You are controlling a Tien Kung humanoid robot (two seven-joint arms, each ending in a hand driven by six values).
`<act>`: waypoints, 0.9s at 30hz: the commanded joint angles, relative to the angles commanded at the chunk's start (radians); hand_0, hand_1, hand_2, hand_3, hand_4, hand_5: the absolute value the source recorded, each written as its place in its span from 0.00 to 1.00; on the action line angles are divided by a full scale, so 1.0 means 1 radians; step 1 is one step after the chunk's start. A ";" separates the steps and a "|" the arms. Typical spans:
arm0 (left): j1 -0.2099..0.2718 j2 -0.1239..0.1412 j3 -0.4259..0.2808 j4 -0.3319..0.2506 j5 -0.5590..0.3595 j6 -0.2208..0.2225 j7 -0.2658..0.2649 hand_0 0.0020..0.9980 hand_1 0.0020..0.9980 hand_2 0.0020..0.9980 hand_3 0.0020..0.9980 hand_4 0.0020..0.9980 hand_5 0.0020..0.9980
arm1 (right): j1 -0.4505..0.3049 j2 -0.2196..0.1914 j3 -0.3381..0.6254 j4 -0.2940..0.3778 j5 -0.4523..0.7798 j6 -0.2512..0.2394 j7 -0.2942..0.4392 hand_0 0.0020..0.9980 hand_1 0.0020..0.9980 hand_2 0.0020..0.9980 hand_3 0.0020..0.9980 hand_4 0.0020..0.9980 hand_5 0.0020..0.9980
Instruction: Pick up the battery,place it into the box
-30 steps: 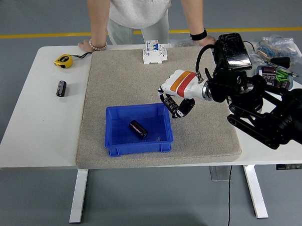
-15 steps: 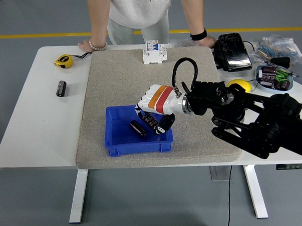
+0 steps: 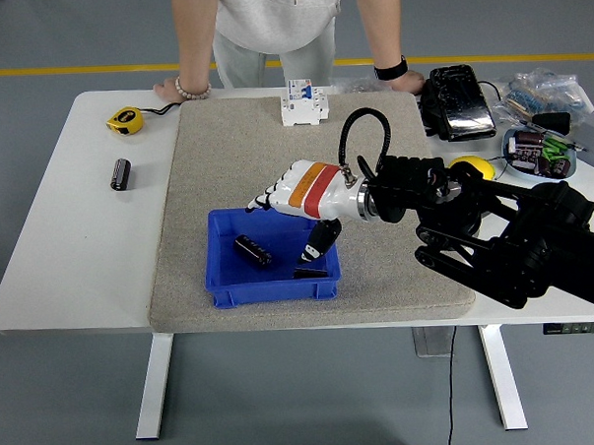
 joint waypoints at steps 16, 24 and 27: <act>0.002 -0.001 0.001 0.001 -0.003 0.000 0.000 0.74 0.69 0.79 0.73 0.75 0.52 | -0.075 -0.091 0.254 -0.068 0.059 -0.018 -0.028 0.62 0.67 0.77 0.85 1.00 0.38; 0.004 -0.006 -0.009 0.005 0.010 0.002 0.003 0.74 0.69 0.79 0.73 0.75 0.52 | -0.230 -0.154 0.396 -0.113 0.394 -0.121 -0.050 0.69 0.69 0.77 0.83 1.00 0.45; 0.006 -0.008 -0.014 0.005 0.015 0.000 0.006 0.74 0.69 0.79 0.73 0.75 0.52 | -0.291 -0.171 0.445 -0.106 0.517 -0.147 -0.039 0.69 0.69 0.77 0.83 1.00 0.45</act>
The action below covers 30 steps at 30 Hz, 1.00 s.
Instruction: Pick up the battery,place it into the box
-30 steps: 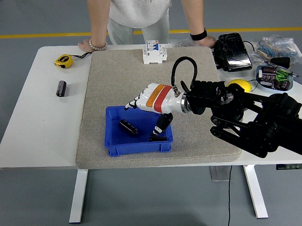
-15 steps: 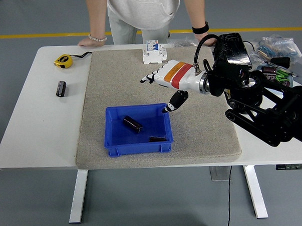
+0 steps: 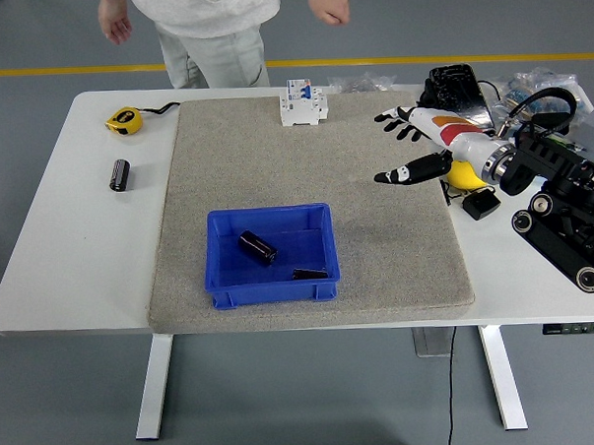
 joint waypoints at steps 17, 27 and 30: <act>0.009 -0.011 -0.071 0.007 0.105 -0.015 0.040 0.74 0.72 0.80 0.73 0.75 0.52 | -0.306 0.092 0.397 0.109 0.708 0.001 0.010 0.75 0.74 0.79 0.85 1.00 0.77; -0.010 -0.007 -0.027 0.005 0.065 -0.022 0.025 0.73 0.72 0.80 0.73 0.75 0.52 | -0.421 0.167 0.594 0.186 0.582 0.054 0.001 0.75 0.74 0.79 0.85 1.00 0.79; -0.015 -0.008 -0.021 0.005 0.058 -0.024 0.021 0.73 0.72 0.80 0.73 0.75 0.52 | -0.431 0.183 0.621 0.189 0.566 0.064 -0.001 0.75 0.74 0.79 0.85 1.00 0.79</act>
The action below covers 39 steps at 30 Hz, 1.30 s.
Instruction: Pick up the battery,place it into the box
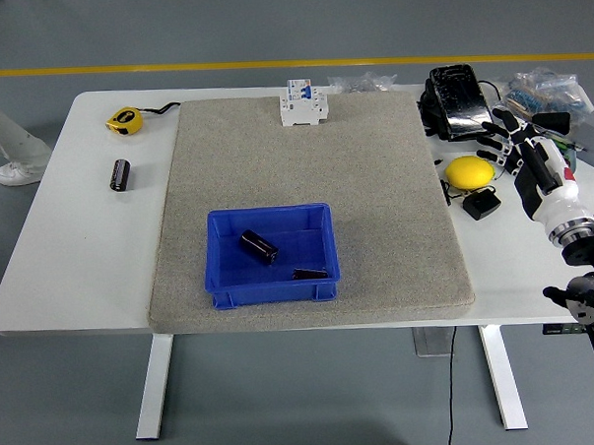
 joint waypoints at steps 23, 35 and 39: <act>-0.017 -0.001 0.016 0.004 -0.016 -0.006 -0.008 0.73 0.73 0.81 0.73 0.75 0.53 | -0.004 0.013 0.028 0.005 -0.022 0.017 0.017 0.75 0.75 0.79 0.84 1.00 0.82; -0.017 -0.003 0.023 0.004 -0.027 -0.008 -0.011 0.73 0.73 0.81 0.73 0.74 0.52 | -0.011 0.013 0.039 0.009 -0.020 0.017 0.016 0.75 0.75 0.80 0.84 1.00 0.82; -0.016 -0.003 0.026 0.003 -0.033 -0.007 -0.011 0.73 0.73 0.81 0.73 0.74 0.52 | -0.014 0.016 0.039 0.010 -0.016 0.015 0.016 0.75 0.75 0.80 0.84 1.00 0.82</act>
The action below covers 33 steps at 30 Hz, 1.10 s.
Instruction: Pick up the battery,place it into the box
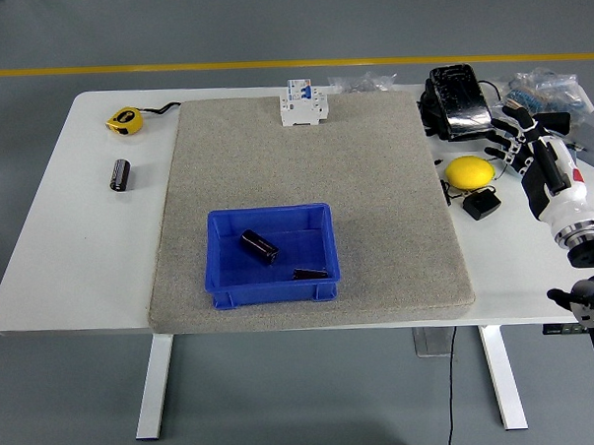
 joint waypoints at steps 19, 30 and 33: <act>0.010 0.004 -0.037 -0.002 0.058 0.008 0.018 0.73 0.72 0.81 0.73 0.74 0.51 | -0.014 0.012 -0.024 -0.005 0.004 0.000 -0.002 0.75 0.76 0.80 0.83 1.00 0.82; 0.012 0.005 -0.043 -0.001 0.065 0.007 0.020 0.73 0.72 0.81 0.73 0.74 0.51 | 0.000 0.012 -0.024 -0.003 0.011 -0.003 -0.001 0.75 0.76 0.80 0.83 1.00 0.82; 0.010 0.004 -0.037 -0.001 0.052 0.007 0.016 0.73 0.72 0.81 0.73 0.74 0.51 | 0.010 0.010 -0.028 -0.003 0.013 -0.003 -0.001 0.75 0.76 0.80 0.83 1.00 0.82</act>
